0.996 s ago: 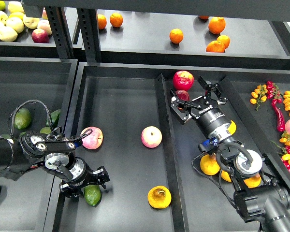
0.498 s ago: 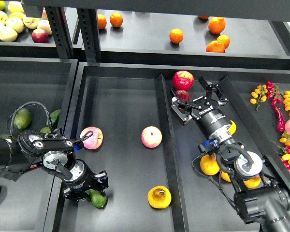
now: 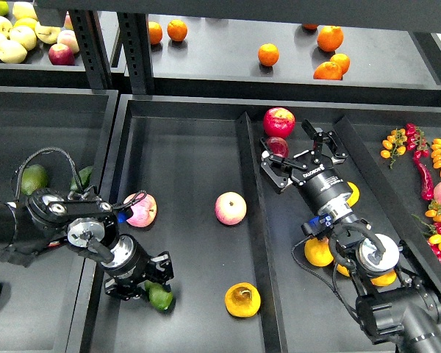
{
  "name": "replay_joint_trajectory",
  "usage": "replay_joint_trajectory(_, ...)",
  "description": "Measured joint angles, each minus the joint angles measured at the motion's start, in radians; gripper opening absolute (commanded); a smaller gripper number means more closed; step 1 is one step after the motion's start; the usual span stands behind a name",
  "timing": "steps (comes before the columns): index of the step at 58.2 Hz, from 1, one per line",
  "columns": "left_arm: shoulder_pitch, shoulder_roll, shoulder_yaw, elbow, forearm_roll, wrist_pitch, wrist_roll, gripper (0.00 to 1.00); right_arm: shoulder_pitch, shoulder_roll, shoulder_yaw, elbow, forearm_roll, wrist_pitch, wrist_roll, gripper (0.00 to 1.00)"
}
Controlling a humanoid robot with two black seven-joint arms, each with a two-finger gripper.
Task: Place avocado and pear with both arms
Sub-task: 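Carry the avocado with the left gripper into the avocado bin, release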
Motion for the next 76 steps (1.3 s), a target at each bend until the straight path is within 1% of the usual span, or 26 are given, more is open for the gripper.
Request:
replay_joint_trajectory(10, -0.066, 0.086, -0.004, -0.004, 0.001, 0.0, 0.0, 0.16, -0.005, 0.0, -0.001, 0.002, 0.0, 0.0, 0.0, 1.0)
replay_joint_trajectory(18, -0.089, 0.171, -0.004, 0.002, 0.005, 0.0, 0.0, 0.16, -0.008, 0.0, -0.001, 0.003, 0.0, 0.0, 0.0, 1.0)
replay_joint_trajectory(19, -0.092, 0.2, -0.005, 0.004, 0.01, 0.0, 0.0, 0.16, -0.009, 0.0, -0.002, 0.003, 0.0, 0.0, 0.0, 1.0)
replay_joint_trajectory(40, -0.068, 0.331, -0.003, 0.015, 0.041, 0.0, 0.0, 0.17, -0.016, 0.0, -0.003, 0.014, 0.0, 0.0, -0.002, 1.0)
replay_joint_trajectory(55, -0.029, 0.352, -0.02, 0.091, 0.043, 0.0, 0.0, 0.19, -0.037, 0.0, -0.003, 0.023, 0.0, 0.0, -0.003, 1.0)
replay_joint_trajectory(68, 0.013, 0.334, -0.049, 0.148, 0.054, 0.0, 0.0, 0.22, -0.046, 0.0, -0.003, 0.036, 0.0, 0.0, -0.003, 1.0)
replay_joint_trajectory(76, 0.048, 0.302, -0.08, 0.197, 0.057, 0.0, 0.0, 0.24, -0.056, 0.0, -0.002, 0.038, 0.0, 0.0, -0.003, 1.0)
